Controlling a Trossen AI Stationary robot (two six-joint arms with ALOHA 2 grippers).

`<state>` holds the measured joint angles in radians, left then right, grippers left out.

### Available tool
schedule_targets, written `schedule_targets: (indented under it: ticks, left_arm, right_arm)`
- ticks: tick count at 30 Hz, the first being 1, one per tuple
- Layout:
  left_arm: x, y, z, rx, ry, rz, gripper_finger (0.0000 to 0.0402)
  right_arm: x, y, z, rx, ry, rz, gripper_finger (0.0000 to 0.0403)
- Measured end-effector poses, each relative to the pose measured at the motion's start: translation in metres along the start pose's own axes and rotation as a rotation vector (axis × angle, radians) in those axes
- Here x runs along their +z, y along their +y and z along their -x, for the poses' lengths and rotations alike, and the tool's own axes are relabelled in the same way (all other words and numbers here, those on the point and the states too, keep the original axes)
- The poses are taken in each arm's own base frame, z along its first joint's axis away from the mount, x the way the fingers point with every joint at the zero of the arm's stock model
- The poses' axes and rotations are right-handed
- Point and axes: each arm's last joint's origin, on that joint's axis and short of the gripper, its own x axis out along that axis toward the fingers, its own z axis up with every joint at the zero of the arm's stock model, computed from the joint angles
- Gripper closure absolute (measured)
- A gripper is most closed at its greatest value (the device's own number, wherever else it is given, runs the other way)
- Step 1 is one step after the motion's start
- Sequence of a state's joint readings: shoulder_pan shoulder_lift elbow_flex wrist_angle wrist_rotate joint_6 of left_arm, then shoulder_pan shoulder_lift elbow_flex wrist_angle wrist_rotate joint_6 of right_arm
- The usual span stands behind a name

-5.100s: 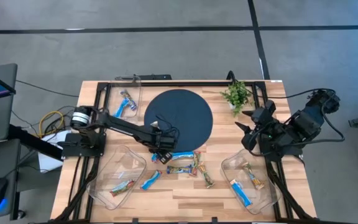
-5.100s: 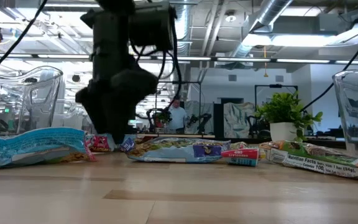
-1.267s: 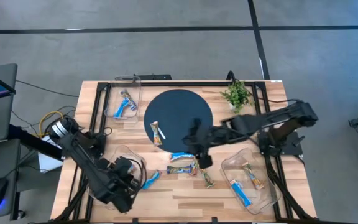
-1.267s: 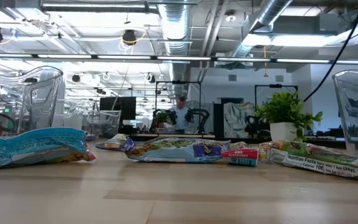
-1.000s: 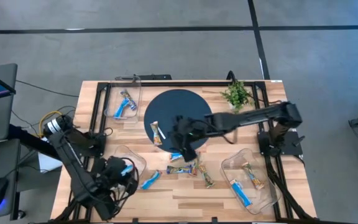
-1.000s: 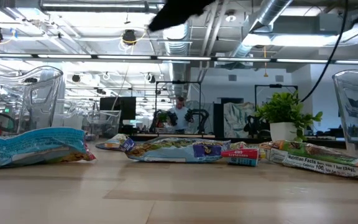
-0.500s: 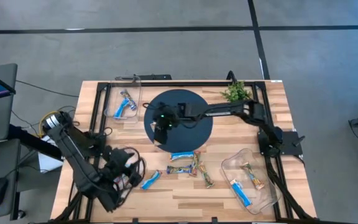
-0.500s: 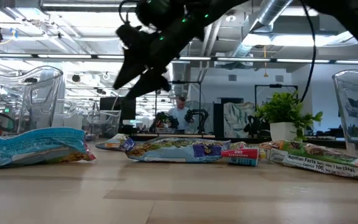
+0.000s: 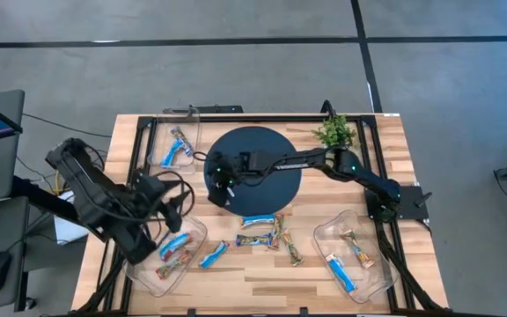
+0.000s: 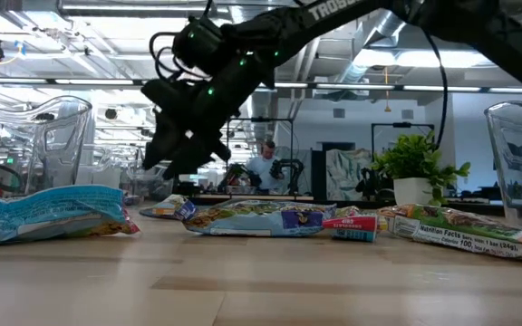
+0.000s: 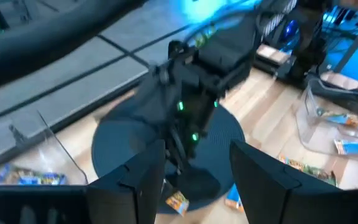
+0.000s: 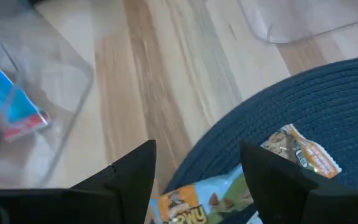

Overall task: Pick and place Granola Bars by type
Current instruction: Put the yellow granola bar into the bottom right transparent bin

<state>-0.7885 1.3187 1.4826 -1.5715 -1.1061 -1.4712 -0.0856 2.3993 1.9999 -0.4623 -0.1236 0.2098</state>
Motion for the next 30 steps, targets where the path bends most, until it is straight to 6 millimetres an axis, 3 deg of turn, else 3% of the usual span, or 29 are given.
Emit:
schedule_targets:
  ticks: [5, 10, 17, 24, 30]
  left_arm:
    - [0.009, 0.012, 0.001, 0.001, -0.021, -0.025, 0.0228]
    - [0.012, 0.015, -0.001, 0.015, -0.025, -0.067, 0.0228]
    - [0.012, 0.015, -0.002, 0.019, -0.024, -0.099, 0.0228]
    - [0.013, 0.015, -0.002, 0.025, -0.046, -0.141, 0.0228]
    - [0.016, 0.016, -0.004, 0.055, -0.104, -0.191, 0.0228]
  right_arm:
    - [-0.009, -0.004, -0.013, -0.037, 0.036, 0.002, 0.0178]
    - [-0.011, -0.007, -0.011, -0.109, 0.054, 0.0, 0.0178]
    - [-0.023, -0.016, -0.004, -0.159, 0.205, -0.021, 0.0178]
    - [-0.04, -0.026, 0.016, -0.218, 0.449, -0.054, 0.0178]
    - [-0.026, -0.023, 0.041, -0.285, 0.39, -0.027, 0.0178]
